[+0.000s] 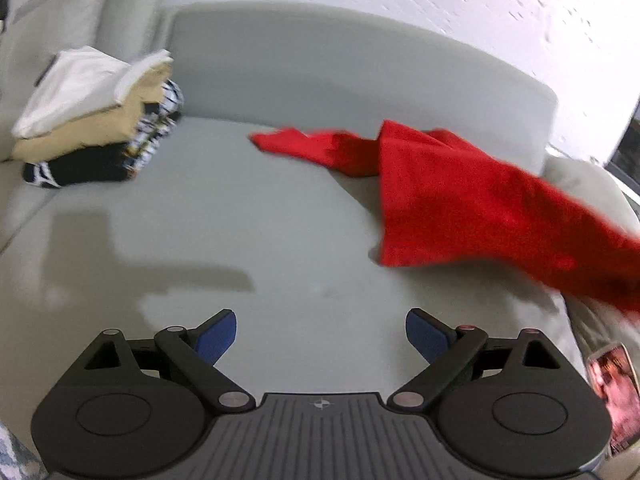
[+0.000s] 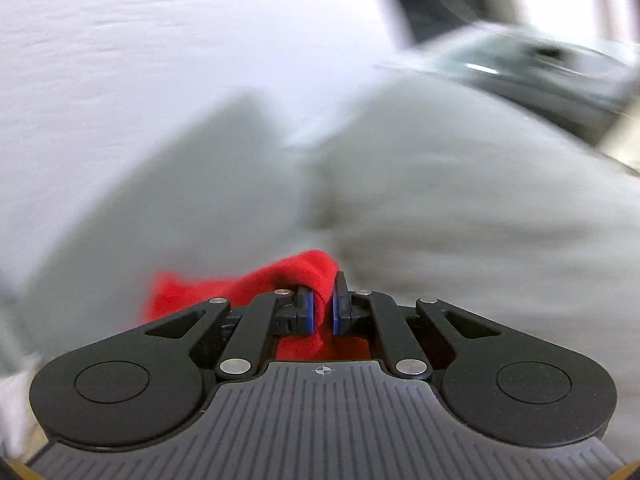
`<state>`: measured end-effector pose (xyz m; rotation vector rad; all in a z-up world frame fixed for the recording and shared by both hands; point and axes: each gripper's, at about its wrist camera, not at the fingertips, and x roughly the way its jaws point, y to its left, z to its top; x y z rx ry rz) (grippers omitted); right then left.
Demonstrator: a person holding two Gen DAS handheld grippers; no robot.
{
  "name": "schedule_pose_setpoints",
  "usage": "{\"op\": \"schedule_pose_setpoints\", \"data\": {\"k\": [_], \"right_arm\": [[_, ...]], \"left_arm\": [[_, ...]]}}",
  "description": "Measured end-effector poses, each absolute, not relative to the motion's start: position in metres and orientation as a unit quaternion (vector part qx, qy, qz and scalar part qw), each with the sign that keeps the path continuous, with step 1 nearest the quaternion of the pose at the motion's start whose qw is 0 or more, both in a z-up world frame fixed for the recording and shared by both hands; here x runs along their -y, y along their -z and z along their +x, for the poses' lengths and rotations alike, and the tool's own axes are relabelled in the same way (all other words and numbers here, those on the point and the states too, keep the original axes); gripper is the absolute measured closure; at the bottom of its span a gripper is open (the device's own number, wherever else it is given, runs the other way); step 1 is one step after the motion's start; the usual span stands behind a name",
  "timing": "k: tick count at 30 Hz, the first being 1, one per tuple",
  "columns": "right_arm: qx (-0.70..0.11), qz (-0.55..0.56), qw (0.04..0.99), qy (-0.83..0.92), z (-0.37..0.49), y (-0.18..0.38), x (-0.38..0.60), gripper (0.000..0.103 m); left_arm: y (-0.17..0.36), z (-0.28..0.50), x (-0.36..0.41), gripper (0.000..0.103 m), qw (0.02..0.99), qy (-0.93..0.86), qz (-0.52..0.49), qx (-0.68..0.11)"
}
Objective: Fold clothes
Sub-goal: 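Move the right tool to the red shirt and close it on the fabric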
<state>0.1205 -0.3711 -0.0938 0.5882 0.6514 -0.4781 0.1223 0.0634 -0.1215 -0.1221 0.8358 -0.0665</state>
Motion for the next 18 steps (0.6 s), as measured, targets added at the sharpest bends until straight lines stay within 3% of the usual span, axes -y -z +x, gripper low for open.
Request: {"op": "schedule_pose_setpoints", "data": {"k": [1,3,5,6,15,18], "right_arm": [[-0.343,0.279,0.866,0.234,0.116,0.101,0.383,0.083],[-0.388,0.279,0.851,0.215,0.105,0.112,0.396,0.077],[-0.386,0.266,0.862,0.191,0.090,0.112,0.394,0.047],[-0.377,0.253,0.873,0.178,0.083,0.109,0.389,0.043],[-0.379,0.065,0.922,-0.036,0.116,0.130,0.289,0.040],[-0.385,-0.043,0.919,-0.067,0.150,0.155,0.251,0.031]], "left_arm": [[0.123,0.121,-0.056,0.010,0.908,0.038,-0.055,-0.413],[0.125,0.119,-0.043,0.010,0.903,0.047,-0.045,-0.424],[0.126,0.118,-0.032,0.010,0.901,0.052,-0.036,-0.428],[0.127,0.118,-0.026,0.010,0.901,0.055,-0.033,-0.429],[0.129,0.124,0.020,0.010,0.905,0.093,-0.006,-0.415],[0.132,0.128,0.015,0.010,0.907,0.091,-0.014,-0.411]]}}
